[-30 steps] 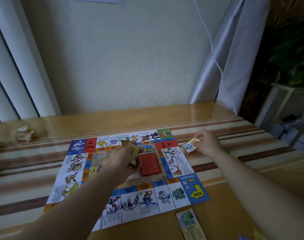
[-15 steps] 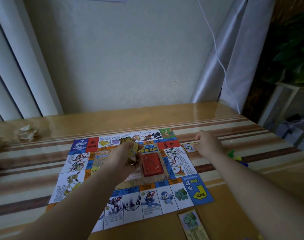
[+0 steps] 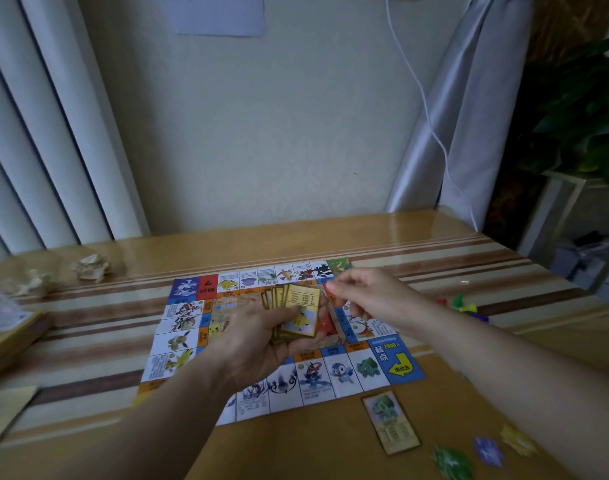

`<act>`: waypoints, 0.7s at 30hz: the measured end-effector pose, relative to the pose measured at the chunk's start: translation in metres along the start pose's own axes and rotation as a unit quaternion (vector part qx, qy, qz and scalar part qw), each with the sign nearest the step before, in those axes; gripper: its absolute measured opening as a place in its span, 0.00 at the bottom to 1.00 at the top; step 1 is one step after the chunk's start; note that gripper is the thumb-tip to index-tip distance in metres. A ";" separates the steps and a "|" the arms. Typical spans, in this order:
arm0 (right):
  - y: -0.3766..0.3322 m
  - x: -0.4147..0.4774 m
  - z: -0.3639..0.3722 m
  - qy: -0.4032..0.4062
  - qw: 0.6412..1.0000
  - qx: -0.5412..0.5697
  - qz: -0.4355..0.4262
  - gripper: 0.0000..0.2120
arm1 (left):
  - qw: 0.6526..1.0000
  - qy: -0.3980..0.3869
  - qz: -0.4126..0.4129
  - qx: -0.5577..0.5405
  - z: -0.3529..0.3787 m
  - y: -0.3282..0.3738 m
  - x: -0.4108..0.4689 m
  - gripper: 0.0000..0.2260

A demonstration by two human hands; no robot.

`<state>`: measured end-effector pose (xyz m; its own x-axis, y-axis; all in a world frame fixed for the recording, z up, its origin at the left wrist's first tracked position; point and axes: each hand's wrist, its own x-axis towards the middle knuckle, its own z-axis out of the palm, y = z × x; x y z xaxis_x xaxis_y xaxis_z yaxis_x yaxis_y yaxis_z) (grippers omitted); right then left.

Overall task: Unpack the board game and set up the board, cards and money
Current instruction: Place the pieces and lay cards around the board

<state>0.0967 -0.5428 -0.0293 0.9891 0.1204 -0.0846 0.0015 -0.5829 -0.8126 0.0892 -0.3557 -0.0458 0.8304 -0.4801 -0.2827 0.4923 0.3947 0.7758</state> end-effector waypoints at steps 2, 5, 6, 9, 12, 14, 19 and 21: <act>-0.006 -0.008 0.008 -0.023 0.997 0.068 0.022 0.16 | 1.000 0.004 0.009 0.017 0.002 0.000 -0.008 0.07; -0.015 -0.016 0.013 -0.048 0.979 0.195 0.046 0.19 | 0.999 0.016 0.018 0.034 0.004 0.000 -0.016 0.06; -0.019 -0.019 0.014 -0.054 0.974 0.214 0.046 0.18 | 0.998 0.020 0.021 0.049 0.004 0.000 -0.017 0.05; -0.027 -0.022 0.012 -0.030 0.993 0.112 0.011 0.11 | 0.995 0.027 0.023 0.097 0.006 0.002 -0.020 0.06; -0.033 -0.017 0.004 0.014 0.999 0.002 -0.030 0.10 | 0.992 0.046 0.032 0.110 0.009 0.007 -0.018 0.07; -0.038 -0.013 -0.002 0.046 0.998 -0.007 -0.050 0.09 | 0.993 0.065 0.043 0.094 0.010 0.011 -0.014 0.09; -0.033 0.000 -0.011 0.105 0.992 0.029 -0.056 0.06 | 0.994 0.091 0.046 0.045 -0.003 0.012 -0.018 0.07; -0.030 0.008 -0.009 0.104 0.991 0.061 -0.049 0.04 | 0.990 0.117 0.040 0.061 -0.018 0.010 -0.022 0.05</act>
<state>0.1056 -0.5321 -0.0005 0.9940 -0.0036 0.1091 0.0944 -0.4734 -0.8758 0.0805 -0.3266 -0.0415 0.9100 -0.2505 -0.3304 0.3999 0.3196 0.8590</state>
